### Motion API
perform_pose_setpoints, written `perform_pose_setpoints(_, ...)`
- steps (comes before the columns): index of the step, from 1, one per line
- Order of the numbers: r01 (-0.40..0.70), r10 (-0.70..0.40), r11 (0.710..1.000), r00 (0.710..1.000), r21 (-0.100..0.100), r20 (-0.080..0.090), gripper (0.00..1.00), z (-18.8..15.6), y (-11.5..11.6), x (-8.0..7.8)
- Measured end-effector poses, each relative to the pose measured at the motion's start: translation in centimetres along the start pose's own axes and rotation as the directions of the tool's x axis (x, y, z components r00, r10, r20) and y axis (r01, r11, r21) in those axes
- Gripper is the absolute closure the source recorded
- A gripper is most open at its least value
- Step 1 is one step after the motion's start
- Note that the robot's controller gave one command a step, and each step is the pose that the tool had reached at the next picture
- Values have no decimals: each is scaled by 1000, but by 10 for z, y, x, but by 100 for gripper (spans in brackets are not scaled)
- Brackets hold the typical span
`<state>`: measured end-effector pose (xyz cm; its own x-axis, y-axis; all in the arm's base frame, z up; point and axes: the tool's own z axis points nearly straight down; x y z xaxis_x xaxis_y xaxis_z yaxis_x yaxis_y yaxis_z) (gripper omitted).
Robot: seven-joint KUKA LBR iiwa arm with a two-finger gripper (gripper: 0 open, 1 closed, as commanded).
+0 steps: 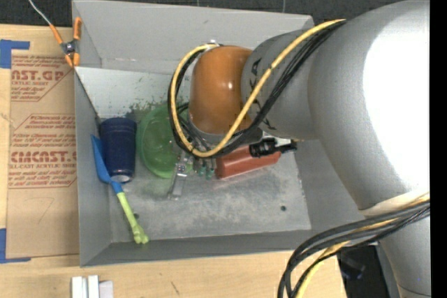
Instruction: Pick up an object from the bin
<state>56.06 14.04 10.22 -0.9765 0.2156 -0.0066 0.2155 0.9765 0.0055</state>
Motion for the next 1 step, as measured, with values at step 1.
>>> perform_pose_setpoints(1, 196, -196, 981, 981, -1, -7, 100, 35, -9, -32)
